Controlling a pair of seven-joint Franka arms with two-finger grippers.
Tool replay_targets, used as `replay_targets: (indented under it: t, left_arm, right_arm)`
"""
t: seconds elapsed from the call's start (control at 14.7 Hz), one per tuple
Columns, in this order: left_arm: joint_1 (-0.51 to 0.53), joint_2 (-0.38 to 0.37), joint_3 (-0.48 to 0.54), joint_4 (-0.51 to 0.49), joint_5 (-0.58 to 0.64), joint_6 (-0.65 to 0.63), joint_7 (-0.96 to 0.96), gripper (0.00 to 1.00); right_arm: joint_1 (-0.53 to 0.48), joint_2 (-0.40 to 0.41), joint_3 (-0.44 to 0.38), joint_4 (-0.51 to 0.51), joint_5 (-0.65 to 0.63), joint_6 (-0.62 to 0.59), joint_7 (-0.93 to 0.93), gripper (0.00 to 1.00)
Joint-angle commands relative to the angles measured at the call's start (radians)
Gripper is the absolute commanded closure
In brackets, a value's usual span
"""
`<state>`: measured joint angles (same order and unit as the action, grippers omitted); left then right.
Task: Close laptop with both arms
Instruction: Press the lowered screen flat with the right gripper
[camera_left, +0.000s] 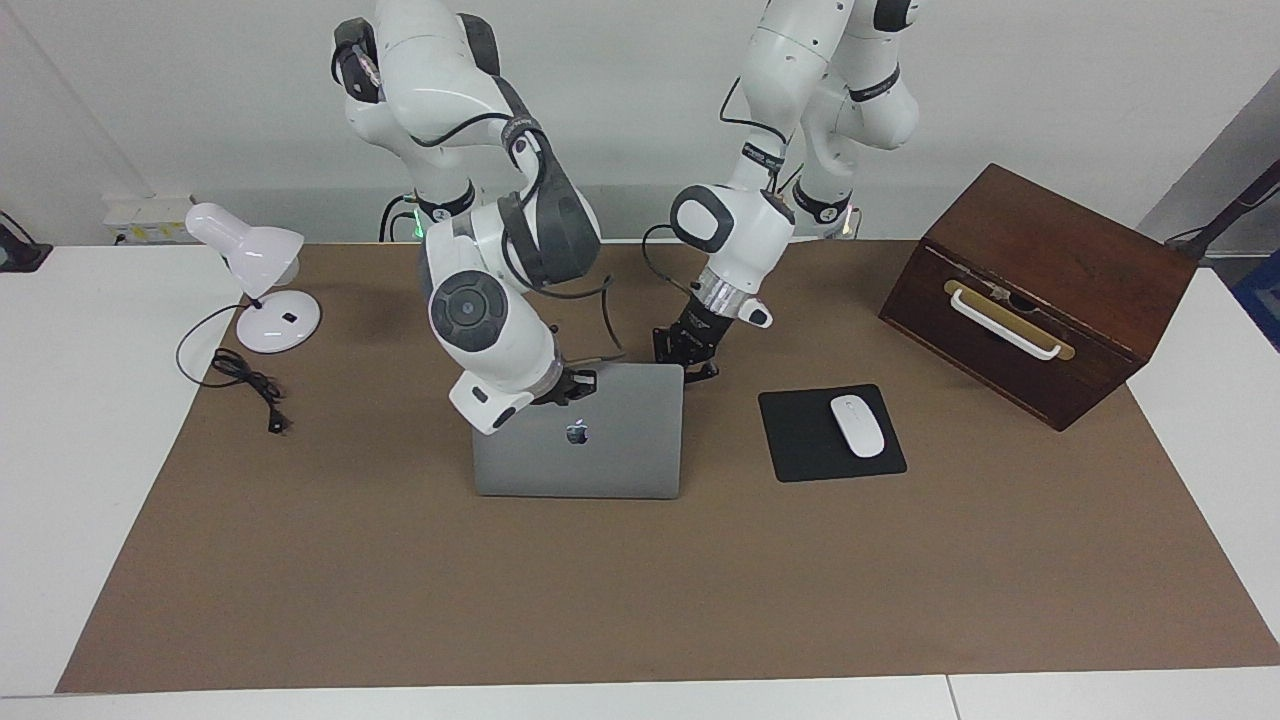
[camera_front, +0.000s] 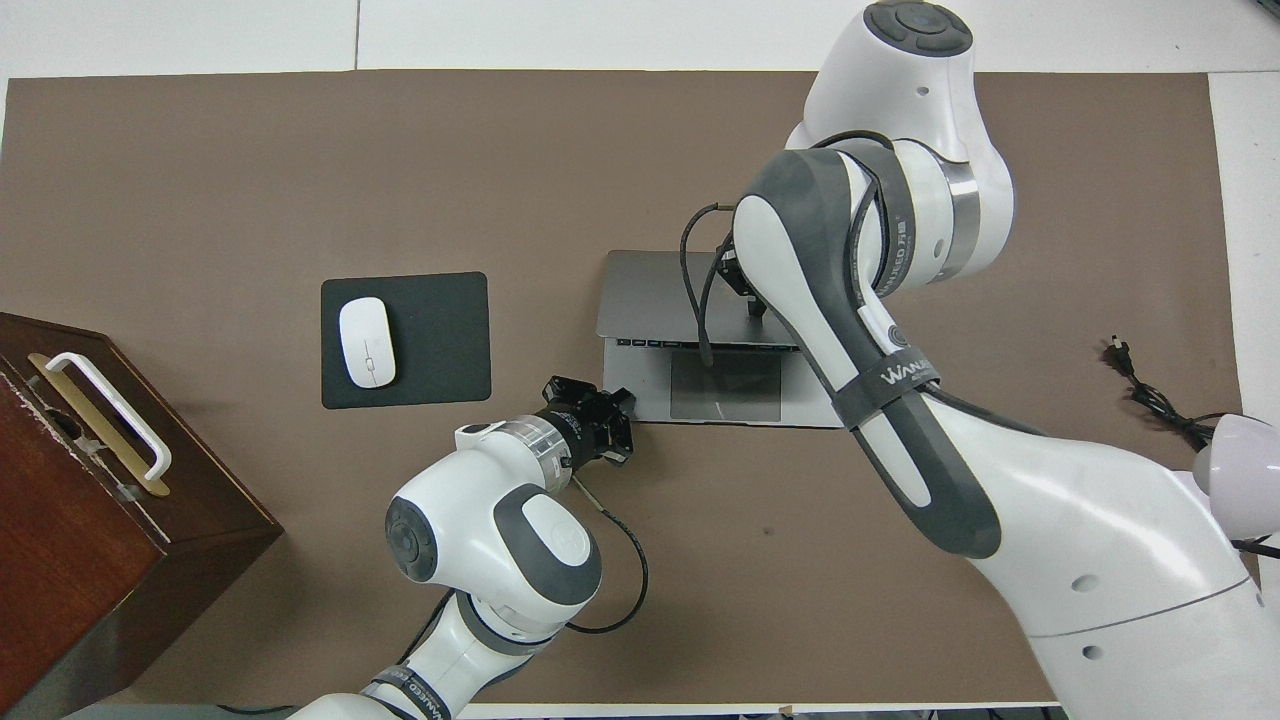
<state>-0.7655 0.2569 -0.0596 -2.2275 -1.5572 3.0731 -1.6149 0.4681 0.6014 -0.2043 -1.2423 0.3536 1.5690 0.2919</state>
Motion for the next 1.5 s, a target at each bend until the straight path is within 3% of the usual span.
replay_targets:
  t: [0.0,1.43]
  left_arm:
    - [-0.005,0.038,0.012,-0.001,-0.027,0.015,0.029,1.00]
    - [0.023,0.008,0.011,-0.050,-0.034,0.012,0.064,1.00]
  right_arm:
    - [0.004,-0.054,0.009,-0.133,0.025,0.089,0.012,1.00]
    - [0.027,-0.071,0.029,-0.255,0.041,0.226,0.021,1.00]
